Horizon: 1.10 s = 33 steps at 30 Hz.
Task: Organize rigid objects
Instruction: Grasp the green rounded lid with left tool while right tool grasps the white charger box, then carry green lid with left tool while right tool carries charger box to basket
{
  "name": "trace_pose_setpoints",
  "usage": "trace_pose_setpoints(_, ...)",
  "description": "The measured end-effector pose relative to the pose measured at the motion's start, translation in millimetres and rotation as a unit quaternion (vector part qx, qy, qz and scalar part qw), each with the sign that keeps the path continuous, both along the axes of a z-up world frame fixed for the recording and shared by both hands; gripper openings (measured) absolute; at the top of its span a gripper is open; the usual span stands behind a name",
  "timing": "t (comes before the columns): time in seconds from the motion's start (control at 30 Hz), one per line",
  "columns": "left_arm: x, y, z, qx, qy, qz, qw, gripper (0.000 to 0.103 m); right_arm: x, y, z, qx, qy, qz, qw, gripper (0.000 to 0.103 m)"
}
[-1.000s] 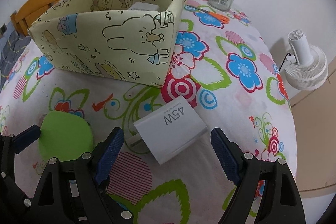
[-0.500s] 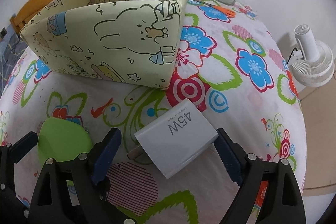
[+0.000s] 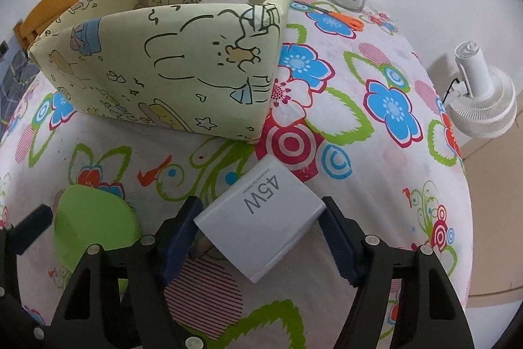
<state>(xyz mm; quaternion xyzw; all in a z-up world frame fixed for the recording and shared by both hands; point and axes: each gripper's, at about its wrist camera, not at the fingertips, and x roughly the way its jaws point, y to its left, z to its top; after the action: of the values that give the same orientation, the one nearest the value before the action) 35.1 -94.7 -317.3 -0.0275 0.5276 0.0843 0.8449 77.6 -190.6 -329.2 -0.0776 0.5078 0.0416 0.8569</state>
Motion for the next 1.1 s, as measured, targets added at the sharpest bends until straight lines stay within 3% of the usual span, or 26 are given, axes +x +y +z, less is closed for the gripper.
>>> trace_pose_setpoints(0.17, -1.1, 9.1, -4.1, -0.029, -0.003, 0.001, 0.9996, 0.103, -3.4, 3.9, -0.3, 0.003, 0.002, -0.007, 1.000, 0.075)
trace_pose_setpoints(0.43, -3.7, 16.1, -5.5, -0.029, -0.006, -0.022, 0.9993, 0.103, -12.3, 9.5, 0.5, 0.002, 0.008, -0.026, 1.000, 0.075)
trace_pose_setpoints(0.53, -7.2, 16.7, -3.2, -0.029, -0.008, -0.033, 0.9990, 0.095, -14.7, 10.9, 1.1, 0.009, 0.012, -0.035, 0.999, 0.075)
trace_pose_setpoints(1.1, -4.0, 41.5, 11.5, -0.018, -0.007, -0.080, 0.9966, 0.095, -30.7, 23.4, 15.3, 0.032, 0.005, -0.083, 0.996, 0.075)
